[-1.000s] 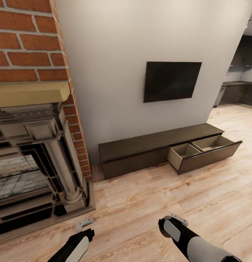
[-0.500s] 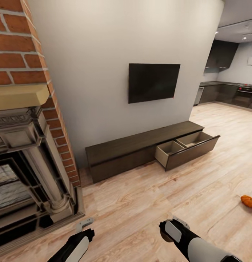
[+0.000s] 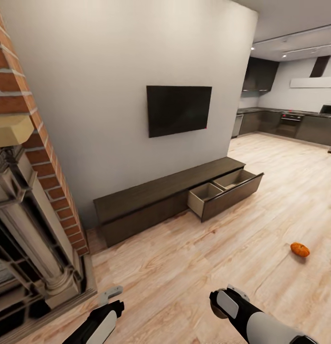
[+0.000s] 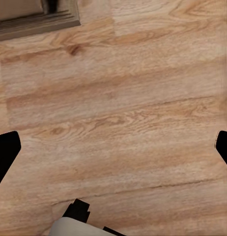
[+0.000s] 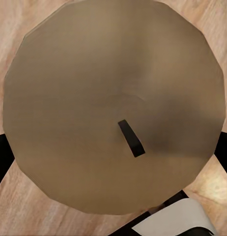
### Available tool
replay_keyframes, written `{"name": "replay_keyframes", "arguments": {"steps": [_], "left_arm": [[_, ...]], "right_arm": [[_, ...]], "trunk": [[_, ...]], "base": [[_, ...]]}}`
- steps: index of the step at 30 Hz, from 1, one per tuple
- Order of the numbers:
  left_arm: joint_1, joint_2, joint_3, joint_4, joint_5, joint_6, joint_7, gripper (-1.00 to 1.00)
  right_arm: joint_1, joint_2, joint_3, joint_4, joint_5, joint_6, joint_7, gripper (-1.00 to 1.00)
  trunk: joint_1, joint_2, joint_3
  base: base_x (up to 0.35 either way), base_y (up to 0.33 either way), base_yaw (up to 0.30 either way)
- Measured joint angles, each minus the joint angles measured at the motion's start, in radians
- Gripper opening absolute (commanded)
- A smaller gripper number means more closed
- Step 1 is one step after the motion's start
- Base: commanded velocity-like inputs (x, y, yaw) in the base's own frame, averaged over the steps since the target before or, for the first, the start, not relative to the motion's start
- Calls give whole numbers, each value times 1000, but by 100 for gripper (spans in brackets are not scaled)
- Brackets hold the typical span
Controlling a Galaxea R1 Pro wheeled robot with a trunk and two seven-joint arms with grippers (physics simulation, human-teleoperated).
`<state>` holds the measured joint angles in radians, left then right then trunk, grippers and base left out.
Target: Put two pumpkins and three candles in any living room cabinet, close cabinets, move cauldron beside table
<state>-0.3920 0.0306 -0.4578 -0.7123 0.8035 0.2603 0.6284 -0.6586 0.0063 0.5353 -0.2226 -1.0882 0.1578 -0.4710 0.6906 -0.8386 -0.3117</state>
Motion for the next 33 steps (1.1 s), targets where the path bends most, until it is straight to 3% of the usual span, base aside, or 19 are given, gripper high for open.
{"name": "replay_keyframes", "arguments": {"steps": [33], "left_arm": [[0,0,-1,0,0,0,0,100]], "right_arm": [[0,0,0,13,0,0,0,-100]], "trunk": [[0,0,24]], "base": [[0,0,-257]]}}
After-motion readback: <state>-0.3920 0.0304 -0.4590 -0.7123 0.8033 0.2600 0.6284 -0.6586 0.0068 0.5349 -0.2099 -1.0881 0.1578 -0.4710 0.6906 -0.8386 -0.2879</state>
